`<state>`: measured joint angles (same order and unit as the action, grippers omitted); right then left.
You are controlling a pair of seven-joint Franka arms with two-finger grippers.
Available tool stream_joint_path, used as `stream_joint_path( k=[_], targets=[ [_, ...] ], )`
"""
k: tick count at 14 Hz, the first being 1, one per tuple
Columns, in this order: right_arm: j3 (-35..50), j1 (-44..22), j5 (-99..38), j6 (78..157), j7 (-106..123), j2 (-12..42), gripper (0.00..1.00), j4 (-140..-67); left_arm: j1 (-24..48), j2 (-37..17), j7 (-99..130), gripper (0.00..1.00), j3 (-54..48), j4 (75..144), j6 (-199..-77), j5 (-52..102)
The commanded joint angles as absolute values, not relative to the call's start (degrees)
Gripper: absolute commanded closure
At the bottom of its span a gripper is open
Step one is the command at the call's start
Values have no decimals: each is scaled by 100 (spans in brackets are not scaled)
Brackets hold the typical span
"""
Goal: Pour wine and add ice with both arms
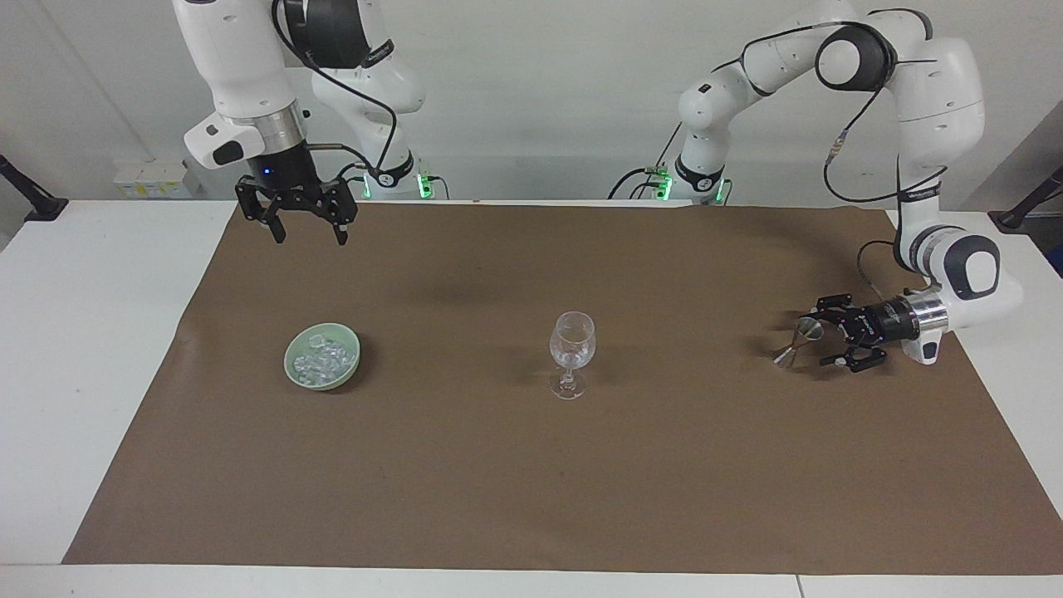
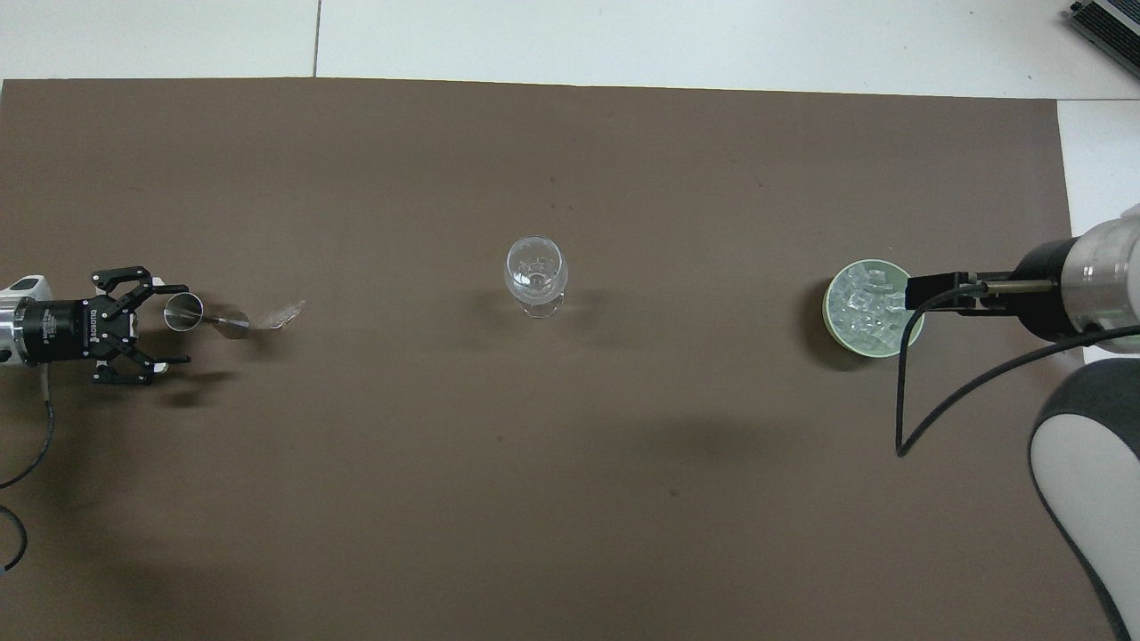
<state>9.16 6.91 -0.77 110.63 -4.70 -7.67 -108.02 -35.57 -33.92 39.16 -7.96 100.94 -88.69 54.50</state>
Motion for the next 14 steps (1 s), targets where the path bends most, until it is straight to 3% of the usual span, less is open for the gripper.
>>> stream_joint_path(
  k=[1, 8, 14],
  targets=[
    [958, 974, -176, 11776, 59, -818, 0, -11486, -3683, -3454, 3920, 0, -844, 9713, -8623, 4941],
    [949, 1151, -88, 13470, 562, -564, 0, -13050, -3788, -3410, 3621, 0, -914, 8958, -8333, 4176],
    [949, 1282, -88, 14764, 685, 446, 1, -13201, -3700, -3033, 3639, 0, -1054, 8114, -7841, 3570]
  ],
)
